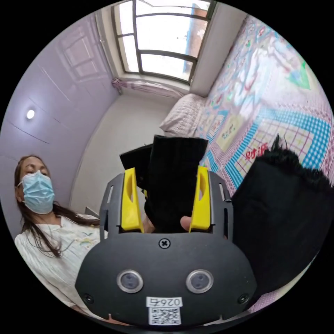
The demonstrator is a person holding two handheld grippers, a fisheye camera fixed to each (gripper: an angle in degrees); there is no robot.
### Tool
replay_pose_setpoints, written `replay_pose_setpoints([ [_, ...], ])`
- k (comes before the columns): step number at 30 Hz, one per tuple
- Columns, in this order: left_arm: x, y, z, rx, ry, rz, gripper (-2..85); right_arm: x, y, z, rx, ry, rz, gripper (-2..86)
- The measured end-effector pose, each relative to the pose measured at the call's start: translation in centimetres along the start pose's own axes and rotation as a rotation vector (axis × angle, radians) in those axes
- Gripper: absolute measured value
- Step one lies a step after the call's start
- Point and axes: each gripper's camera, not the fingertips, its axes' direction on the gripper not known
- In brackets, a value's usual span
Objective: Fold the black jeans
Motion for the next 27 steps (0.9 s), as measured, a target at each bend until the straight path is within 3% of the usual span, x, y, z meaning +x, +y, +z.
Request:
replay_pose_setpoints([
  [2, 1.2, -0.5, 3.3, -0.06, -0.001, 0.048, 5.9, -1.3, 0.0, -2.3, 0.039, -0.034, -0.044, 22.8],
  [5, 2.9, -0.9, 9.5, -0.16, 0.017, 0.126, 6.2, -2.2, 0.2, -5.7, 0.011, -0.026, -0.1, 8.9],
  [7, 3.3, -0.8, 12.6, -0.176, -0.009, 0.119, 6.7, -0.7, 0.5, -9.0, -0.02, -0.125, -0.074, 2.0],
  [13, 6.6, 2.7, 15.1, 0.107, -0.398, 0.05, 12.6, 3.1, 2.5, -14.4, -0.034, -0.022, -0.071, 0.1],
  [15, 9.5, 4.3, 17.3, 0.232, -0.531, 0.106, 20.6, 4.2, 3.3, -14.2, -0.069, -0.023, -0.078, 0.0],
  [19, 12.4, 4.0, 23.9, 0.145, -0.699, 0.179, 31.7, 5.4, 6.7, -11.1, -0.111, -0.061, -0.084, 0.0],
  [23, 14.0, 3.7, 33.3, -0.205, -0.943, 0.305, 13.3, 3.5, 10.5, -6.6, -0.175, -0.051, -0.203, -0.1],
  [26, 15.5, 3.9, 32.9, -0.199, -0.786, 0.279, 3.3, 1.0, 14.0, -4.1, -0.209, 0.125, -0.349, -0.3],
  [27, 16.9, 4.7, 31.3, -0.092, -0.856, 0.275, 2.6, 0.0, 15.4, -4.0, -0.2, 0.186, -0.393, -0.5],
])
